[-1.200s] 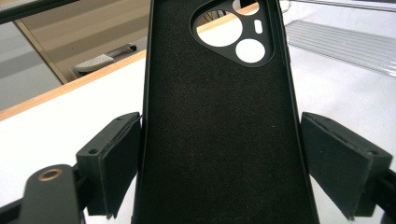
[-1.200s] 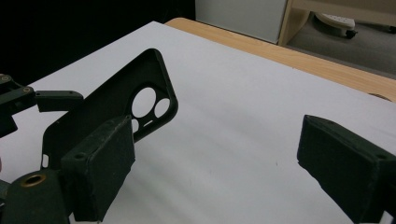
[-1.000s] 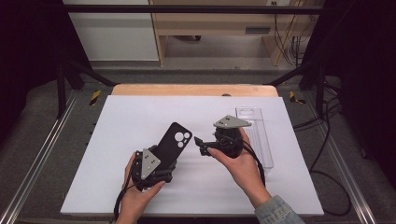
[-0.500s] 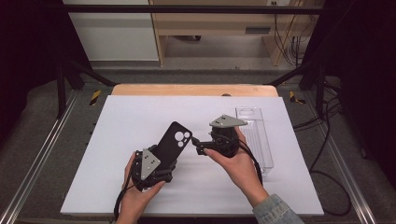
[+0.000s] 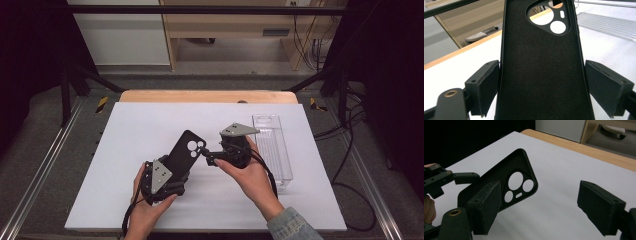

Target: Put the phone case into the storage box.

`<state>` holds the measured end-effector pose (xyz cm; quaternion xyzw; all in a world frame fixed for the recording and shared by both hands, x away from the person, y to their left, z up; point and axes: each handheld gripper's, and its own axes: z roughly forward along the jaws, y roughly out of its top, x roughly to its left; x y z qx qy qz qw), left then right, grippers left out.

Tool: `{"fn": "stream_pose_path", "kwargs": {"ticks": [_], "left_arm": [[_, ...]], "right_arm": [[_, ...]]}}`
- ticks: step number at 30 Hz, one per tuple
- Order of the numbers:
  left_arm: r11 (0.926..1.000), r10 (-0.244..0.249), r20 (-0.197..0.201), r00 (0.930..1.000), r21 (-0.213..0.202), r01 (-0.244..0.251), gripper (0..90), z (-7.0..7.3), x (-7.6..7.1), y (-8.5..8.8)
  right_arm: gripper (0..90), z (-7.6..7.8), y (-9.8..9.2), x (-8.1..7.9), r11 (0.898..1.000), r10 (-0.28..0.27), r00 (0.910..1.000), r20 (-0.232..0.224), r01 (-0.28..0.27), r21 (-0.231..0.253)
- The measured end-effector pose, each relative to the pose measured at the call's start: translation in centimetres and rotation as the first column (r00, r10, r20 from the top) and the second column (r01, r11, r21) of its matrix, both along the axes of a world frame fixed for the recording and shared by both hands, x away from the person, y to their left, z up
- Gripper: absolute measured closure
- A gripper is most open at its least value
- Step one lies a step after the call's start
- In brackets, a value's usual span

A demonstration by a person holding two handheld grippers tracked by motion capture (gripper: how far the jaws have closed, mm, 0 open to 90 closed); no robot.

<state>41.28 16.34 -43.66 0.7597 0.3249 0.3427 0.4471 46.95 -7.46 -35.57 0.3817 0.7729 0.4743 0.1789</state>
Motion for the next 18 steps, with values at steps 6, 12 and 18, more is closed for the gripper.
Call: {"fn": "stream_pose_path", "kwargs": {"ticks": [6,12,18], "left_arm": [[1.0,-0.004,0.004,1.0,0.002,0.004,15.2,0.0,0.0,-0.1],[1.0,-0.008,0.01,0.9999,0.005,0.008,15.2,0.0,-0.2,-0.3],[0.9998,-0.015,0.015,0.9998,0.01,0.015,15.2,0.0,-0.2,-0.4]], "right_arm": [[26.2,0.0,0.4,0.0,1.0,0.022,0.9997,-0.004,-0.022,0.015],[32.9,-0.4,0.8,0.5,1.0,0.03,0.9993,-0.022,-0.03,0.008],[44.1,-0.9,1.3,1.2,0.998,0.048,0.9975,-0.052,-0.046,0.03]]}}
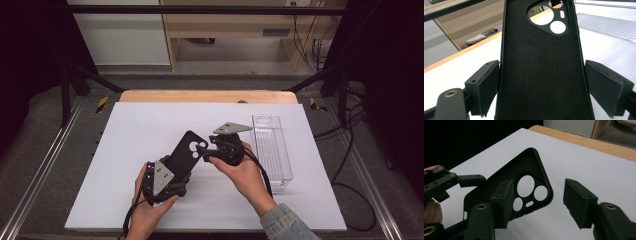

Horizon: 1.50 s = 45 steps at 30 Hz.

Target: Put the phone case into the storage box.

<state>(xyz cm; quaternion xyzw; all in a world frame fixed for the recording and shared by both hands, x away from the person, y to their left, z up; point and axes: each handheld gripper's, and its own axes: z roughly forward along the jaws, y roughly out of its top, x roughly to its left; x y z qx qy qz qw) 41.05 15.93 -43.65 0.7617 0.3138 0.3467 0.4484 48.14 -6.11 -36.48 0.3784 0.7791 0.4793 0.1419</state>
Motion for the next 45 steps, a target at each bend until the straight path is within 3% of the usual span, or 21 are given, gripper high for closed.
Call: {"fn": "stream_pose_path", "kwargs": {"ticks": [6,16,32,45], "left_arm": [[1.0,-0.002,0.003,1.0,-0.002,0.002,15.1,0.0,0.0,0.1],[0.9999,-0.011,0.018,0.9998,0.005,0.011,15.1,0.1,-0.2,-0.1],[0.9998,-0.007,0.024,0.9997,0.02,0.006,15.0,0.0,-0.2,-0.3],[0.9996,0.008,0.014,0.9999,0.027,-0.009,15.0,-0.1,0.0,-0.1]], "right_arm": [[53.3,-0.4,0.3,0.8,0.999,0.014,0.9986,-0.051,-0.013,0.036],[66.7,-0.8,-0.1,1.7,0.997,0.025,0.9957,-0.089,-0.019,0.074],[68.8,-1.4,-0.6,1.8,0.994,0.023,0.9886,-0.149,-0.007,0.108],[75.0,-0.9,-0.2,1.1,0.994,0.001,0.992,-0.126,0.013,0.11]]}}
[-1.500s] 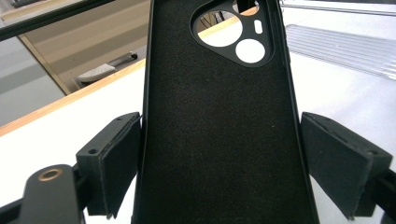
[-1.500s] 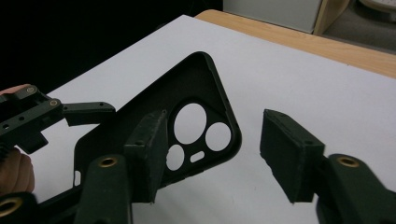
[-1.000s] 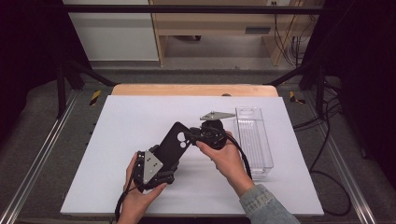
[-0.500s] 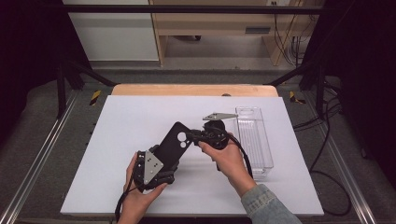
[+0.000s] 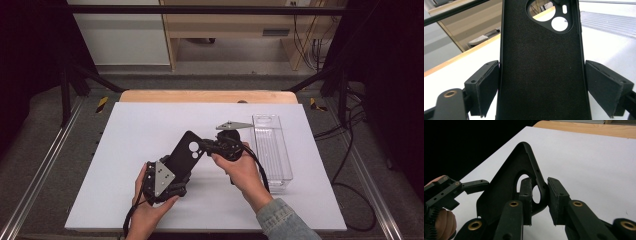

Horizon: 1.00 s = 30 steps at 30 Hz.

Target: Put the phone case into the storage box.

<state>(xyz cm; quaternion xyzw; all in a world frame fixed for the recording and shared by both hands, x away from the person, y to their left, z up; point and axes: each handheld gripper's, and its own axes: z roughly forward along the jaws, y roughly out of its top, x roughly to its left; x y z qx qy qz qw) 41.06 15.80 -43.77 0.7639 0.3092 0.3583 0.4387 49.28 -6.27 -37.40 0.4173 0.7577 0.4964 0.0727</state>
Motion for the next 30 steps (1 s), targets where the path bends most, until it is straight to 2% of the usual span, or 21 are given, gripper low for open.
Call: {"fn": "stream_pose_path", "kwargs": {"ticks": [6,16,21,26,30], "left_arm": [[1.0,0.004,-0.006,1.0,-0.007,-0.004,15.0,0.0,0.1,0.0],[0.9996,0.015,-0.014,0.9998,-0.023,-0.015,14.6,0.0,0.2,0.2],[0.9984,0.017,-0.016,0.9997,-0.053,-0.018,13.8,-0.1,0.3,0.3],[0.995,0.01,-0.039,0.9992,-0.098,-0.014,12.0,-0.3,0.5,0.4],[0.9901,0.006,-0.055,0.9984,-0.14,-0.014,8.1,-0.3,0.6,0.8]], "right_arm": [[78.2,0.3,0.1,-0.2,1.0,-0.003,0.9999,0.014,0.003,0.006],[78.9,0.9,0.8,-0.6,1.0,-0.001,0.9976,0.069,0.003,-0.03],[79.1,1.3,1.0,-0.9,0.999,0.012,0.9943,0.106,-0.008,-0.045],[79.1,1.8,1.1,-1.0,0.997,0.027,0.9903,0.136,-0.017,-0.07],[79.1,2.2,0.6,-0.6,0.997,0.017,0.9882,0.152,-0.005,-0.077]]}}
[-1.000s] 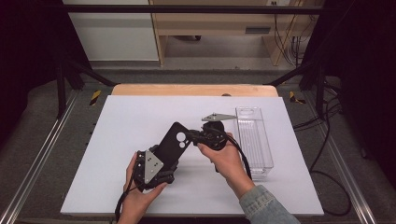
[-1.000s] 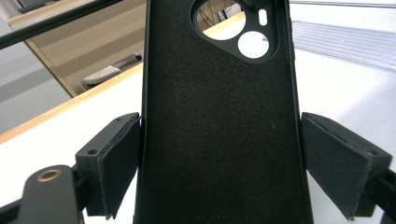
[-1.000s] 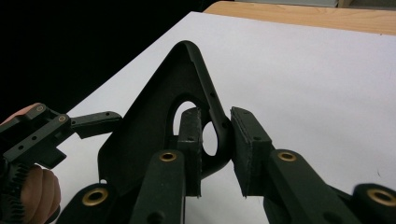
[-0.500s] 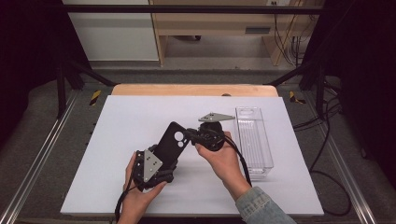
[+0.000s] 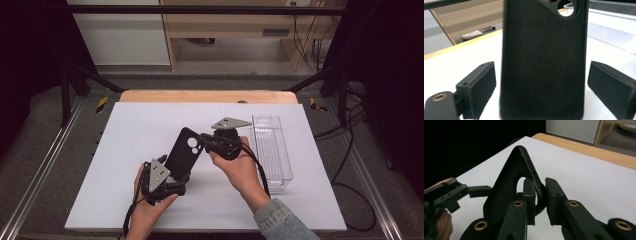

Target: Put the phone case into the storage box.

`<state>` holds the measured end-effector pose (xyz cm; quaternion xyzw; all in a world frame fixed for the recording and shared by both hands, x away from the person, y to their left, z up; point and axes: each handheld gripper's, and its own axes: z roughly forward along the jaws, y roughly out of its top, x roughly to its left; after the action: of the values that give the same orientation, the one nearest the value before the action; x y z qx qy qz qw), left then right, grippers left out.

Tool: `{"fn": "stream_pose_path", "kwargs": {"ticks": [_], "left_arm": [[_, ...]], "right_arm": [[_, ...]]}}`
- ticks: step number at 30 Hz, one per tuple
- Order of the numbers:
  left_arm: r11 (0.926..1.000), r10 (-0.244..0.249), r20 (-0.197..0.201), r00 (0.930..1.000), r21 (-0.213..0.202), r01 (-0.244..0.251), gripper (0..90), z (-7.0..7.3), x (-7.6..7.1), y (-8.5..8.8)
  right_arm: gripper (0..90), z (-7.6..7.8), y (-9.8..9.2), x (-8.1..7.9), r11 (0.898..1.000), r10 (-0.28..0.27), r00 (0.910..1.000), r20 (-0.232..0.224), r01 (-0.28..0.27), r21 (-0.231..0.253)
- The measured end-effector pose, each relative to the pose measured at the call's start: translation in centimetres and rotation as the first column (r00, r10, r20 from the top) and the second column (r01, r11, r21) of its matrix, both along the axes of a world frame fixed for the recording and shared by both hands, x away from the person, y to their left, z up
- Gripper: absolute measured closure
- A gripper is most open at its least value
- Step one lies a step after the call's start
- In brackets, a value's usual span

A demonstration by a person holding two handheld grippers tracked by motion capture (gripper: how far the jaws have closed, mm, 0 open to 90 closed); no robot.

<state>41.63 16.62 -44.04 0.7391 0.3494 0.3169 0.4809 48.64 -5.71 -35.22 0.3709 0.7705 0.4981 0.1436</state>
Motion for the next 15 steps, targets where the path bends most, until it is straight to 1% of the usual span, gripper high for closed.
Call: {"fn": "stream_pose_path", "kwargs": {"ticks": [2,6,10,12,15], "left_arm": [[0.9998,-0.001,-0.006,1.0,-0.019,0.0,7.1,0.1,0.0,0.2],[0.999,0.0,-0.028,0.9996,-0.045,-0.001,5.1,0.0,0.2,0.9],[0.998,0.008,-0.029,0.9996,-0.062,-0.01,4.4,0.2,0.2,1.7],[0.9971,0.01,-0.026,0.9996,-0.075,-0.012,4.1,0.3,0.3,2.1],[0.9957,0.023,-0.028,0.9993,-0.089,-0.026,3.6,0.4,0.4,2.8]], "right_arm": [[79.1,0.2,-0.4,0.3,1.0,-0.013,0.9999,0.009,0.014,-0.007],[79.1,0.5,-1.4,1.0,0.999,-0.029,0.9992,0.026,0.029,-0.029],[79.0,0.7,-2.5,1.8,0.998,-0.045,0.9986,0.028,0.046,-0.033],[79.0,0.9,-3.0,2.1,0.999,-0.047,0.9985,0.027,0.047,-0.026],[79.0,1.2,-3.5,2.4,0.998,-0.05,0.9982,0.032,0.051,-0.033]]}}
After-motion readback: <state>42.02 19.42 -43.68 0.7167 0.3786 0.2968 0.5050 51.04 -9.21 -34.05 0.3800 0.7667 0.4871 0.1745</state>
